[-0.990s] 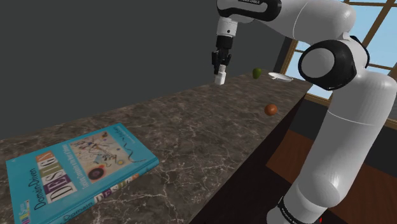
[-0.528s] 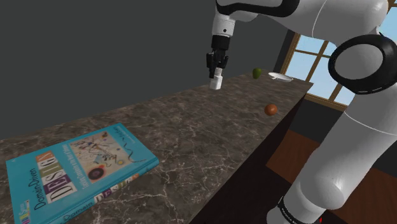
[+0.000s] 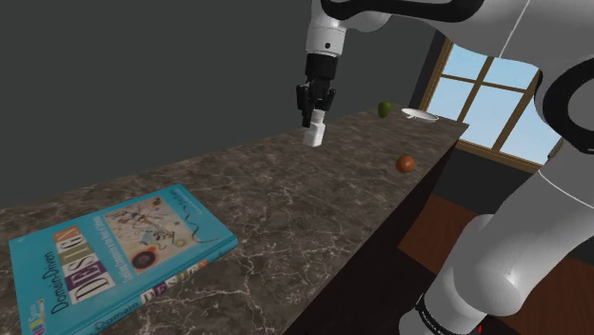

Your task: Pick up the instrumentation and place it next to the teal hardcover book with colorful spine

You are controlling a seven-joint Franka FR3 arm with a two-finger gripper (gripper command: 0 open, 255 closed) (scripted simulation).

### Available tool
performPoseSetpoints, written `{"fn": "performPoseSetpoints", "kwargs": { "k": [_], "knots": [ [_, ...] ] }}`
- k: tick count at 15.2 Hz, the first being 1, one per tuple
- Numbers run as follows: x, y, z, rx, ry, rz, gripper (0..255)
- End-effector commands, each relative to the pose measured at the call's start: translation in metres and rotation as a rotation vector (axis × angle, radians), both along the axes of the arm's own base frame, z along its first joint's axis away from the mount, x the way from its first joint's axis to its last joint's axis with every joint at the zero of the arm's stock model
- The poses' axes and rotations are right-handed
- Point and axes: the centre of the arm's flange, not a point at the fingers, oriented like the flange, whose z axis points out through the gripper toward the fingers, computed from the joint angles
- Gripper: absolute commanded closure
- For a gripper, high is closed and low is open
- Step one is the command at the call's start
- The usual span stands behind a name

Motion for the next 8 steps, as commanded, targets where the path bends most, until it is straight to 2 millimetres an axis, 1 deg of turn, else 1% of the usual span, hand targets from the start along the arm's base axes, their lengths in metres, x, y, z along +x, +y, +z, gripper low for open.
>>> {"fn": "performPoseSetpoints", "kwargs": {
  "k": [1, 8],
  "knots": [
    [-0.012, 0.023, 0.001, -0.001, 0.001, -0.001, 255],
    [-0.057, 0.104, 0.001, -0.001, 0.001, -0.001, 255]
  ]
}}
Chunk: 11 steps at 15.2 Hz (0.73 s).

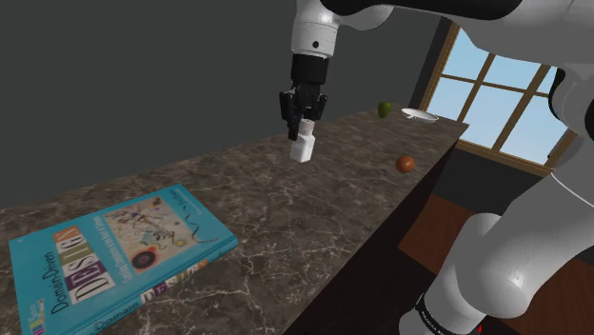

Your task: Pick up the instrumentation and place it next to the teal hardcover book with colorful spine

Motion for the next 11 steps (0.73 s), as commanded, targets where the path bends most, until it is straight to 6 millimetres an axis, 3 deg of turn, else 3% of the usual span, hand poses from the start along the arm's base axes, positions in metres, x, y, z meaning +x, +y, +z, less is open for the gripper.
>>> {"fn": "performPoseSetpoints", "kwargs": {
  "k": [1, 11],
  "knots": [
    [-0.013, 0.024, 0.0, 0.0, 0.0, -0.002, 255],
    [-0.077, 0.14, 0.001, 0.0, 0.0, -0.002, 255]
  ]
}}
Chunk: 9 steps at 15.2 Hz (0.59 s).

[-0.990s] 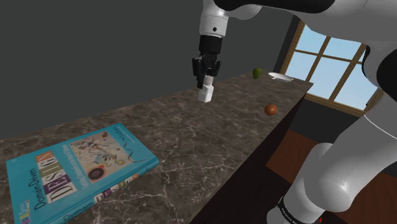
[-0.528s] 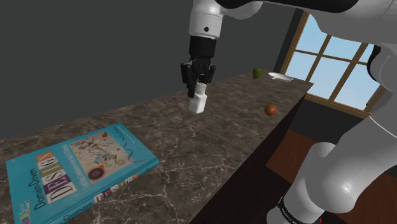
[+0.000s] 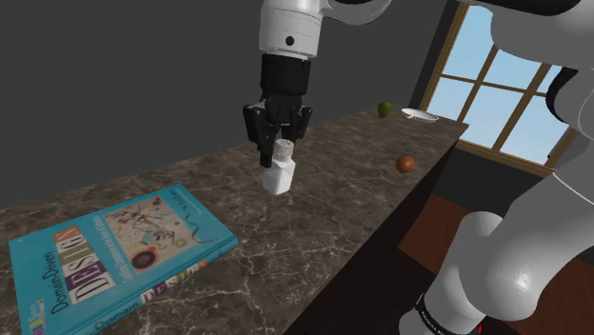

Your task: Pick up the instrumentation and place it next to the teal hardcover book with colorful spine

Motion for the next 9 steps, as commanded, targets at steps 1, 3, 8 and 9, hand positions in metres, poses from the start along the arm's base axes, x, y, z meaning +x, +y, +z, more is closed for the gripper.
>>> {"fn": "performPoseSetpoints", "kwargs": {
  "k": [1, 3, 8, 9],
  "knots": [
    [-0.011, 0.025, -0.002, 0.0, 0.0, -0.002, 255],
    [-0.024, 0.048, -0.002, 0.0, 0.0, -0.002, 255],
    [-0.057, 0.109, -0.002, 0.0, 0.0, -0.002, 255],
    [-0.057, 0.109, -0.007, 0.0, 0.0, -0.002, 255]
  ]
}}
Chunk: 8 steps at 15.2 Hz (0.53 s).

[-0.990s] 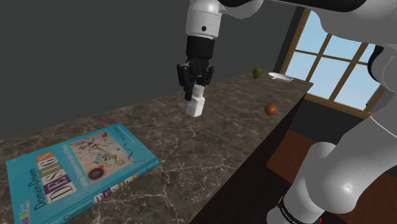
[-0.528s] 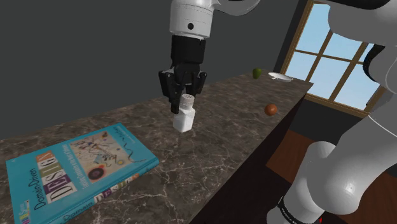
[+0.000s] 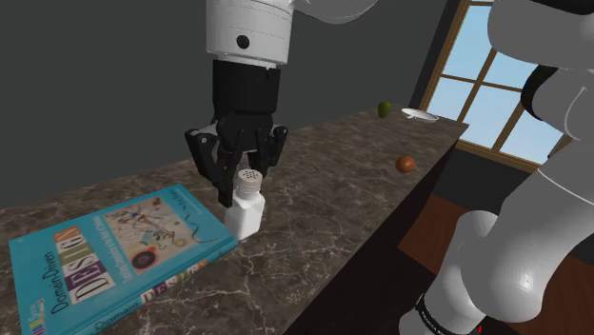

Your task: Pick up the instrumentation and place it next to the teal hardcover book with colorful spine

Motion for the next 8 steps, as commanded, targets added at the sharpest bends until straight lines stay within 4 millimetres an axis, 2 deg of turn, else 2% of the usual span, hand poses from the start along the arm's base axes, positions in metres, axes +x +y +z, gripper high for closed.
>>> {"fn": "performPoseSetpoints", "kwargs": {
  "k": [1, 8],
  "knots": [
    [-0.005, 0.008, -0.008, 0.001, 0.0, -0.002, 255],
    [-0.005, 0.008, -0.045, 0.001, 0.0, -0.002, 255]
  ]
}}
